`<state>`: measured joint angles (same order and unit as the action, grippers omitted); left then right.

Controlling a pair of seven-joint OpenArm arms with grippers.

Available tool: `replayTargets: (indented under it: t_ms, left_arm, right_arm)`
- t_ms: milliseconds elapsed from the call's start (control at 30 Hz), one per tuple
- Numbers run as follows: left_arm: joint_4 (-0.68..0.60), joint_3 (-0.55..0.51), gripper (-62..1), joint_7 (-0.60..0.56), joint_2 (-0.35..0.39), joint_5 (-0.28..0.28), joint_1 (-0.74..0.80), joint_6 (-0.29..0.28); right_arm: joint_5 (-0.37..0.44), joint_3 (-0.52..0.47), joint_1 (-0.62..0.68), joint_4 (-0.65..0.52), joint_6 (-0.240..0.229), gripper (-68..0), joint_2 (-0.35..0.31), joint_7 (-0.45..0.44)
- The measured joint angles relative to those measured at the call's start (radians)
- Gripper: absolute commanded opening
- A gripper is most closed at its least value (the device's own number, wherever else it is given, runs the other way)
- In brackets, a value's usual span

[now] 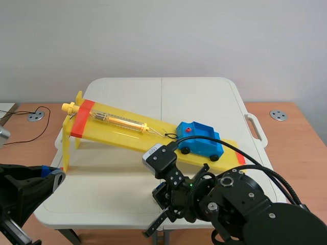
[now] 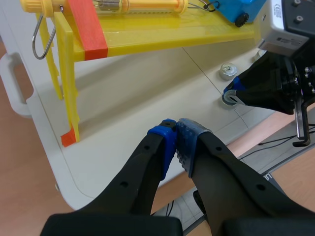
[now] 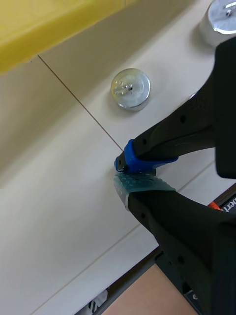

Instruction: Place the four metal weights on the blue cart on the ramp.

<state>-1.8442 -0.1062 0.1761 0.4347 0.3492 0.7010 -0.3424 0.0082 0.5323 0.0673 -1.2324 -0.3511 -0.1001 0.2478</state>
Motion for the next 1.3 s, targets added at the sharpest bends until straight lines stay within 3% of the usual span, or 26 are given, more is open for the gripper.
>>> replayTargets:
  t_ms: [267,500,767,967,1133,1300]
  left_arm:
    - [0.0,0.0,-58.2,0.0,0.0,0.0,0.0,0.0]
    - [0.0,0.0,-58.2,0.0,0.0,0.0,0.0,0.0]
    - [0.0,0.0,-58.2,0.0,0.0,0.0,0.0,0.0]
    - [0.0,0.0,-58.2,0.0,0.0,0.0,0.0,0.0]
    - [0.0,0.0,-58.2,0.0,0.0,0.0,0.0,0.0]
    - [0.0,0.0,-58.2,0.0,0.0,0.0,0.0,0.0]
  right_arm:
    - [0.06,-0.006,0.111,-0.283,0.0,-66.9,-0.114,0.075]
    - [0.209,-0.119,0.247,-0.47,0.0,-66.9,-0.158,0.117]
    - [0.41,-0.345,0.352,-0.597,-0.004,-66.9,-0.158,0.16]
    - [0.518,-0.527,0.365,-0.622,-0.002,-66.9,-0.129,0.163]
    - [0.545,-0.641,0.338,-0.62,0.001,-66.9,-0.051,0.175]
    - [0.546,-0.65,0.254,-0.587,0.0,-66.9,0.0,0.178]
